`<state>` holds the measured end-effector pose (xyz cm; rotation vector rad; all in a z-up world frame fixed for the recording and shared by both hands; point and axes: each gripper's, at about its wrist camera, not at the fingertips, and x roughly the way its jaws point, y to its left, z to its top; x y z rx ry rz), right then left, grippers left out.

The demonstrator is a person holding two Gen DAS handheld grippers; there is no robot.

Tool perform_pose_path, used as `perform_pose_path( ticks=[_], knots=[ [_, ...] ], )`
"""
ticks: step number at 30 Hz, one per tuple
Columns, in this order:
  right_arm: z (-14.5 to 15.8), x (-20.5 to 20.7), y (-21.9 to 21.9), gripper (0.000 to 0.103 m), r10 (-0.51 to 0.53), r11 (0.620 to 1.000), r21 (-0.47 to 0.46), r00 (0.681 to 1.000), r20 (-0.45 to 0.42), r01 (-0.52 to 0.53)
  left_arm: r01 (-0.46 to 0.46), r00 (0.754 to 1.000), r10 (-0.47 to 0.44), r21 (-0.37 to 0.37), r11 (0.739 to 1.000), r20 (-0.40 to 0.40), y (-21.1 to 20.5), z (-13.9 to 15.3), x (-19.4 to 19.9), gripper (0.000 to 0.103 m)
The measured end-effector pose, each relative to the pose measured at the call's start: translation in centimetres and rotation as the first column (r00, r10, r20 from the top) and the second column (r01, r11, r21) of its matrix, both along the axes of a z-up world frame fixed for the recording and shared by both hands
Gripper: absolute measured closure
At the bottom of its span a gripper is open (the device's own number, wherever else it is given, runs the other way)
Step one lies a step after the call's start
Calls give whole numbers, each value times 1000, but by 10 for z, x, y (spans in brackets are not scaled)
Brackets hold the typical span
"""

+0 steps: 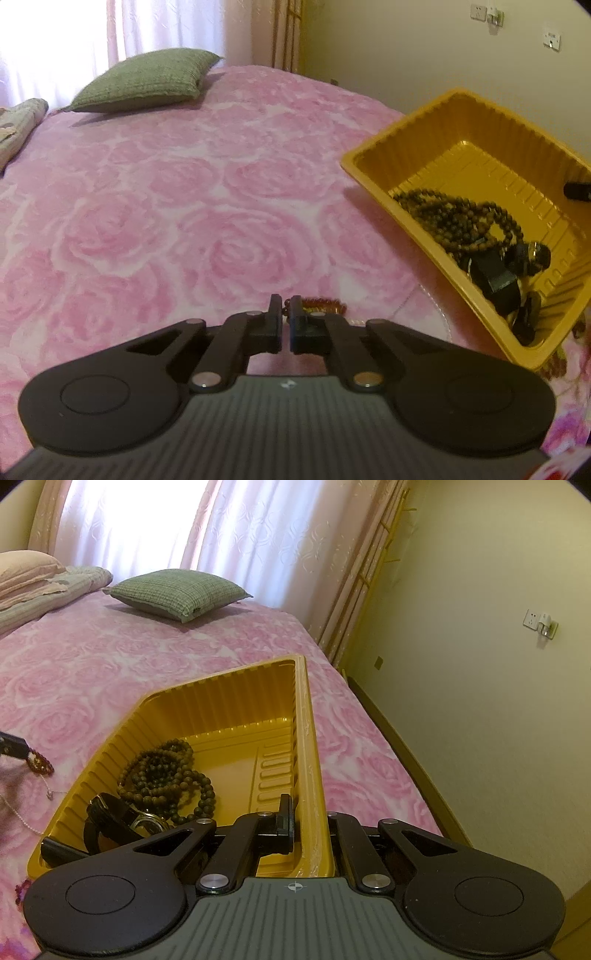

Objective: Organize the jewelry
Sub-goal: 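Carry the bead bracelet into the yellow tray and open the left gripper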

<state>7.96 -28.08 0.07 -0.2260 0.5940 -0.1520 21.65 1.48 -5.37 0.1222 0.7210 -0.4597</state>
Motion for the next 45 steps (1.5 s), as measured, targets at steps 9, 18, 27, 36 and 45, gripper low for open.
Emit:
perform_pose_path(
  ticks=[9, 18, 27, 36, 45],
  knots=[
    [2, -1, 0, 100, 2, 1000, 1, 1000, 2, -2, -10, 998, 11, -23, 1000, 54, 13, 36, 2, 101],
    [3, -1, 2, 100, 4, 1000, -1, 1000, 2, -4, 0, 995, 8, -77, 997, 100, 17, 72, 5, 101],
    [5, -3, 2, 100, 5, 1000, 0, 1000, 4, -5, 68, 991, -58, -88, 994, 117, -4, 90, 1, 101],
    [5, -3, 2, 100, 5, 1000, 1, 1000, 5, -5, 223, 969, -213, -70, 972, 127, -69, 98, -5, 103],
    [5, -2, 1, 100, 7, 1000, 5, 1000, 1, -7, 269, 954, -255, -77, 960, 157, -96, 106, -1, 103]
  ],
)
